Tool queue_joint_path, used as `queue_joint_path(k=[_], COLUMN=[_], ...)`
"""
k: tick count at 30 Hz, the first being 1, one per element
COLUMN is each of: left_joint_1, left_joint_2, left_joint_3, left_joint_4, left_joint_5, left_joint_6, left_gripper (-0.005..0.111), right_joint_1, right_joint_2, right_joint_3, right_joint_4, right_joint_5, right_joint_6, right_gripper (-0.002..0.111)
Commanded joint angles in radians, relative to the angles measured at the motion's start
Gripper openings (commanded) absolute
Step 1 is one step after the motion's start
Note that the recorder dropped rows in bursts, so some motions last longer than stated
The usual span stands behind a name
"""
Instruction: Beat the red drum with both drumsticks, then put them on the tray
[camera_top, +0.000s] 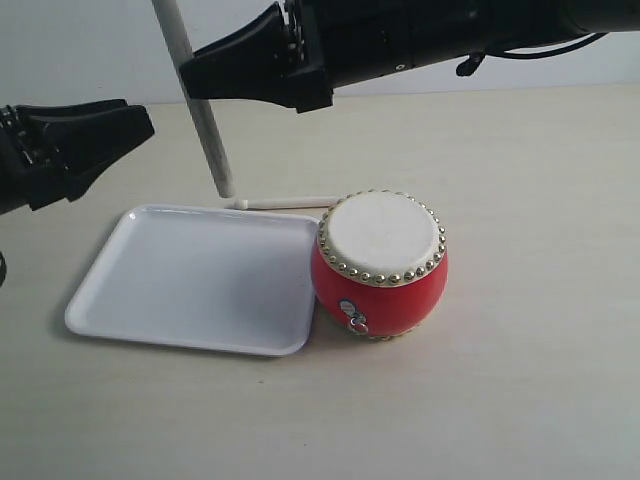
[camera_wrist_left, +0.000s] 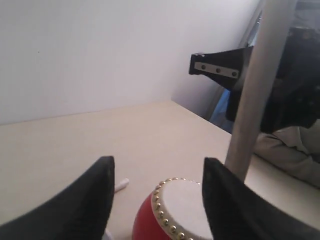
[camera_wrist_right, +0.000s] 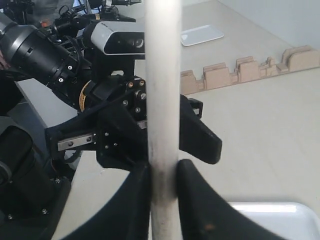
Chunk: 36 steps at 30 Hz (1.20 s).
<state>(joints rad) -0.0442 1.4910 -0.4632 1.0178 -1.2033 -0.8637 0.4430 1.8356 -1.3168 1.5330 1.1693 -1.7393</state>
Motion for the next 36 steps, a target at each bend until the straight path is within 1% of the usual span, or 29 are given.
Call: queue_joint_path(k=[1, 7, 16, 20, 28, 33, 36], left_joint_1=[-0.034, -0.066, -0.156, -0.159, -0.159, -0.159, -0.159], left_joint_2=[0.004, 0.004, 0.004, 0.004, 0.004, 0.004, 0.004], left_joint_3=[-0.006, -0.006, -0.006, -0.006, -0.006, -0.006, -0.006], left_joint_4=[0.03, 0.04, -0.012, -0.058, -0.06, -0.047, -0.009], left_joint_5=[-0.018, -0.018, -0.018, -0.018, -0.018, -0.018, -0.018], left_joint_6=[-0.008, -0.008, -0.004, -0.004, -0.004, -0.004, -0.01], left_gripper=[0.059, 0.059, 0.059, 0.059, 0.059, 0.059, 0.059], right_joint_1=[-0.002, -0.002, -0.002, -0.002, 0.003, 0.035, 0.059], right_joint_2=[-0.005, -0.005, -0.001, 0.03, 0.08, 0.081, 0.081], right_joint_3=[0.005, 0.005, 0.005, 0.005, 0.005, 0.005, 0.005], right_joint_4=[0.018, 0.018, 0.018, 0.07, 0.126, 0.131, 0.131], right_joint_5=[0.0, 0.002, 0.015, 0.052, 0.052, 0.052, 0.052], right_joint_6=[-0.011, -0.011, -0.011, -0.011, -0.027, -0.046, -0.049], right_gripper=[0.0, 0.0, 0.0, 0.0, 0.0, 0.0, 0.0])
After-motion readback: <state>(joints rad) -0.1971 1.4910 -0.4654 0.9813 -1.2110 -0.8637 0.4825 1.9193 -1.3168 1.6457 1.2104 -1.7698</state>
